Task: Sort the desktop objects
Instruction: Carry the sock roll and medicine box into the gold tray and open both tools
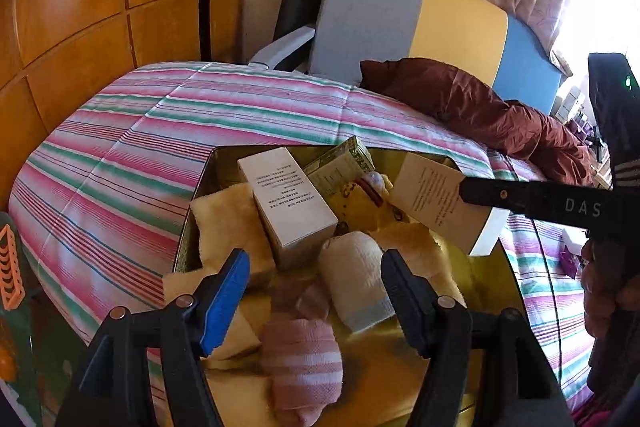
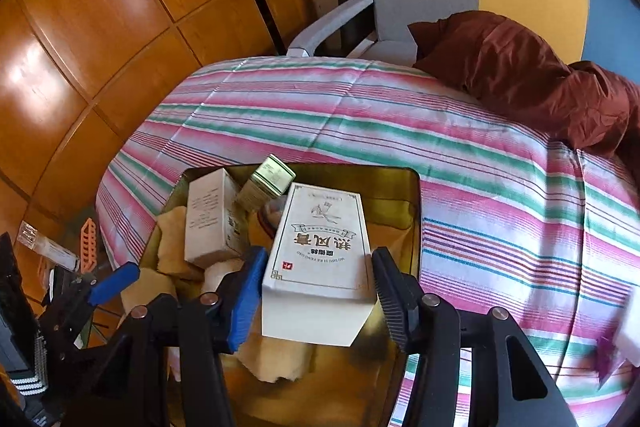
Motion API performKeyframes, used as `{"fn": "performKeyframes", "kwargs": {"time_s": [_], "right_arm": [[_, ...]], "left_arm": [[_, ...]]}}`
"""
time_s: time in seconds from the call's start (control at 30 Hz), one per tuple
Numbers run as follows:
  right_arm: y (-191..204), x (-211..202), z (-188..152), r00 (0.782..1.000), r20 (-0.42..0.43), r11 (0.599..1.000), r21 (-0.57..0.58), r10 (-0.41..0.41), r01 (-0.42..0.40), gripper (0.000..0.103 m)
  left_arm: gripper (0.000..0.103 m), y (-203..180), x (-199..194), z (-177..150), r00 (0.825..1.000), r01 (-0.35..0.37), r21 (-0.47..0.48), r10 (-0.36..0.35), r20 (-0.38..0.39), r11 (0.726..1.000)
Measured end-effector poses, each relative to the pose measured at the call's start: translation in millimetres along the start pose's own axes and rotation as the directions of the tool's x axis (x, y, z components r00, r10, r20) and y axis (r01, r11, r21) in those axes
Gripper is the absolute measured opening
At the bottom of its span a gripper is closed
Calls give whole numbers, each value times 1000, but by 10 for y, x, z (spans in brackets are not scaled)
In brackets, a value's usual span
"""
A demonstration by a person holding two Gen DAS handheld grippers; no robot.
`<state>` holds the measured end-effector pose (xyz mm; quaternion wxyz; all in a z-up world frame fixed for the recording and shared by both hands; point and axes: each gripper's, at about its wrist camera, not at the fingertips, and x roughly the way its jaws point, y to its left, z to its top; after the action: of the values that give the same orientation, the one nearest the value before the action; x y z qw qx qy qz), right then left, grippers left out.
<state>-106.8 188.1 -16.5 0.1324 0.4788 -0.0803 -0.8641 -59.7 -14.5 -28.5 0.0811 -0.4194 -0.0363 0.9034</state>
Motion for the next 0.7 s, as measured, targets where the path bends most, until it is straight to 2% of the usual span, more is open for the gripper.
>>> {"fn": "performKeyframes", "kwargs": {"time_s": [0.1, 0.3, 0.43, 0.47, 0.53, 0.7], "right_arm": [[-2, 37, -25, 1000, -19, 1000, -16, -17, 16, 54], [-57, 222, -83, 994, -50, 995, -32, -95, 93, 54], [-101, 200, -117, 997, -45, 998, -9, -60, 60, 54], [-102, 175, -121, 998, -38, 999, -5, -51, 51, 56], [-93, 140, -123, 998, -28, 999, -3, -47, 47, 61], [-35, 24, -177, 998, -7, 998, -11, -64, 64, 70]], "left_arm": [[69, -17, -5, -20, 1000, -22, 18, 22, 4, 1000], [68, -40, 122, -84, 998, -45, 31, 46, -44, 999], [69, -18, 67, -59, 999, -37, 20, 38, -26, 999], [71, -16, 45, -48, 999, -35, 16, 36, -20, 999], [80, -18, 6, -41, 999, -35, 15, 36, -11, 999], [81, -50, -78, -39, 1000, -31, 14, 31, -2, 999]]}}
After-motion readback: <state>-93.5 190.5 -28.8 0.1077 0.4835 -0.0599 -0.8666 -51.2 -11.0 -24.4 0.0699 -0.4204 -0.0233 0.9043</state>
